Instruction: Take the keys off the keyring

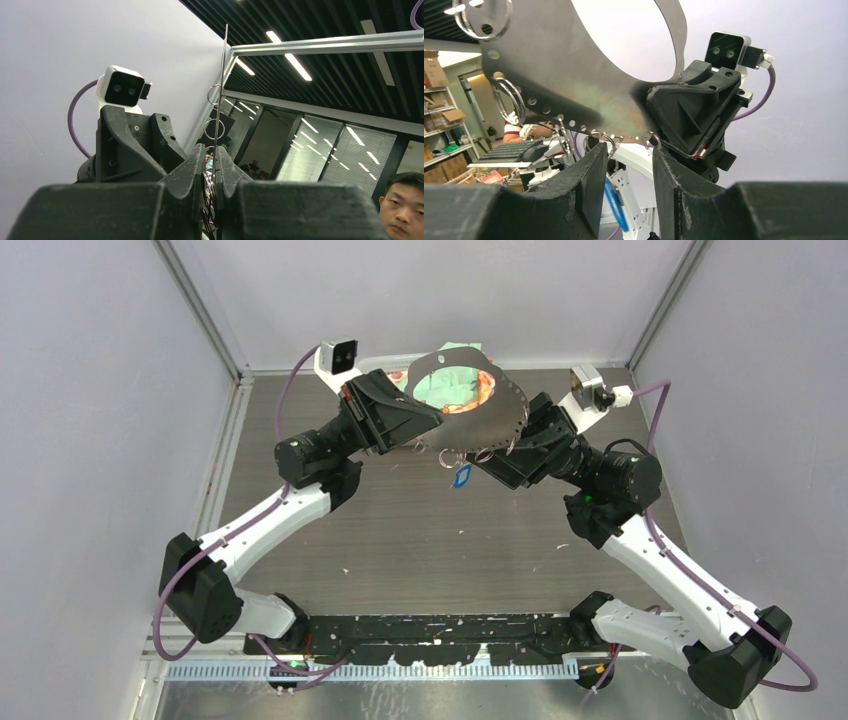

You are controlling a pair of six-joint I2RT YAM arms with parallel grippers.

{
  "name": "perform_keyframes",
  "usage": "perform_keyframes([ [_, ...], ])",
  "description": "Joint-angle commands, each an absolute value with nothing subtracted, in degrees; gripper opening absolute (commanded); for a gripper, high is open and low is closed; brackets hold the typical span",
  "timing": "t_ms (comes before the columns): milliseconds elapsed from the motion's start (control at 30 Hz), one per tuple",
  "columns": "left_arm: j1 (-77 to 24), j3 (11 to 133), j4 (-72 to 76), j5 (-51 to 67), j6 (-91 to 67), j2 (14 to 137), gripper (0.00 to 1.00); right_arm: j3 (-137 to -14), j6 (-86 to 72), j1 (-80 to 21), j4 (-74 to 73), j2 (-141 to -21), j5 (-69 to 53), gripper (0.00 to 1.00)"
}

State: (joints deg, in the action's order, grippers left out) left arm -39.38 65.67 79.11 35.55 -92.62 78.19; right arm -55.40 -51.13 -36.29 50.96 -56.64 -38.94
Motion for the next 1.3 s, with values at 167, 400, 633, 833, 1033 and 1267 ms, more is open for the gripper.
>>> perform_keyframes([
  [167,-39.7,67.5,81.4,32.7,-92.7,78.4,0.01,-58.0,-52.2,-37.3,55.2,-56.1,-40.0,0.43],
  [400,-39.7,68.1,80.2,32.6,-92.3,78.6,0.01,-57.9,-52.2,-37.6,55.6,-56.0,-40.0,0.40],
  [633,-39.7,67.2,79.4,32.3,-91.6,78.4,0.01,-58.0,-52.1,-38.0,55.4,-55.9,-39.5,0.33],
  [833,-39.7,67.1,79.1,32.3,-91.3,78.1,0.01,-57.4,-50.2,-38.1,52.8,-54.5,-38.4,0.09],
  [1033,-39.5,64.3,76.1,31.5,-87.9,76.4,0.01,-56.9,-44.9,-38.1,44.8,-51.6,-37.5,0.01],
  [1267,-38.1,57.8,69.1,30.0,-80.4,73.7,0.00,-59.1,-31.3,-38.1,16.3,-47.1,-34.8,0.01],
])
